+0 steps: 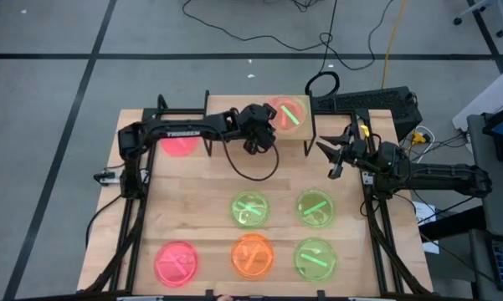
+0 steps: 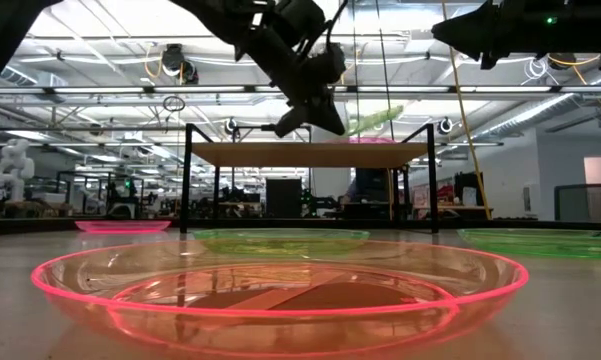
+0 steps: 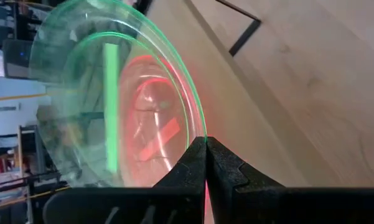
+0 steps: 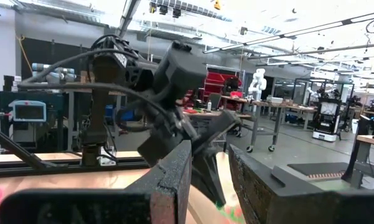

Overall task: Place and stack plates onto a shelf
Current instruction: Stack the top left green plate on top of the red plate on the shelf, then stack the top right green plate on top of the green plate on the shelf

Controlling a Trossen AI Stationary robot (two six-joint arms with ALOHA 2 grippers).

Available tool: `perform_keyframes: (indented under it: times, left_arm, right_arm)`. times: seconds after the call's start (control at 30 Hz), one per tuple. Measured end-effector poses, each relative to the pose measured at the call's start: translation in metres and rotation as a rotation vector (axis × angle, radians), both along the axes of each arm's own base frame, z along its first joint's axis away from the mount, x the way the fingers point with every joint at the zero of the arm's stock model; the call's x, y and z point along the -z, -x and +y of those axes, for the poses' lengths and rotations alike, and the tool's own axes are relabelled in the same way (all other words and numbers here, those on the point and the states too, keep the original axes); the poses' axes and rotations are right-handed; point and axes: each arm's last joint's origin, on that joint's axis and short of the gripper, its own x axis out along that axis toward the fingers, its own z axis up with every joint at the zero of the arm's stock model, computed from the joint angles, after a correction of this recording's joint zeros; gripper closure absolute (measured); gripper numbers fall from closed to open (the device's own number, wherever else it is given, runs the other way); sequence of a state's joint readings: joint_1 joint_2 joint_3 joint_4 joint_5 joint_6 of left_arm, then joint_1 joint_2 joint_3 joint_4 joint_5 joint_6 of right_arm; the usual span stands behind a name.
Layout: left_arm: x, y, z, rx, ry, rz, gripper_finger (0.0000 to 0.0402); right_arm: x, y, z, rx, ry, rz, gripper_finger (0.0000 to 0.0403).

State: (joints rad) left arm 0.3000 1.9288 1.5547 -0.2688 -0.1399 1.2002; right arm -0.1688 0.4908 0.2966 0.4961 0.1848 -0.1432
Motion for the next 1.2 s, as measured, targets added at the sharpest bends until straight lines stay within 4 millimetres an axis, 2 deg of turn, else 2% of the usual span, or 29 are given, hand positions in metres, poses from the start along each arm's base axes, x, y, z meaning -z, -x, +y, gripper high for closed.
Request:
perform_keyframes:
  times: [0.37, 0.77, 0.87, 0.97, 1.13, 1.2]
  left_arm:
    - [0.000, -0.001, 0.003, -0.053, -0.043, -0.012, 0.0348]
    - [-0.009, 0.004, -0.001, -0.113, -0.075, 0.000, 0.0343]
    - [-0.026, 0.009, -0.009, -0.123, -0.068, -0.051, 0.0343]
    - [-0.053, 0.021, -0.023, -0.125, -0.044, -0.120, 0.0343]
    - [-0.102, 0.057, -0.048, -0.167, 0.071, -0.236, 0.0343]
    - [-0.115, 0.072, -0.057, -0.199, 0.140, -0.257, 0.0343]
  right_arm:
    - [0.001, 0.000, 0.000, 0.000, -0.002, 0.011, 0.0312]
    - [0.003, -0.001, 0.000, 0.000, -0.006, 0.031, 0.0312]
    - [0.003, -0.001, 0.000, 0.001, -0.006, 0.031, 0.0312]
    - [0.003, -0.001, 0.000, 0.001, -0.006, 0.030, 0.0312]
    - [0.003, -0.001, 0.000, -0.002, -0.016, 0.030, 0.0312]
    - [0.003, -0.001, 0.000, -0.004, -0.017, 0.033, 0.0312]
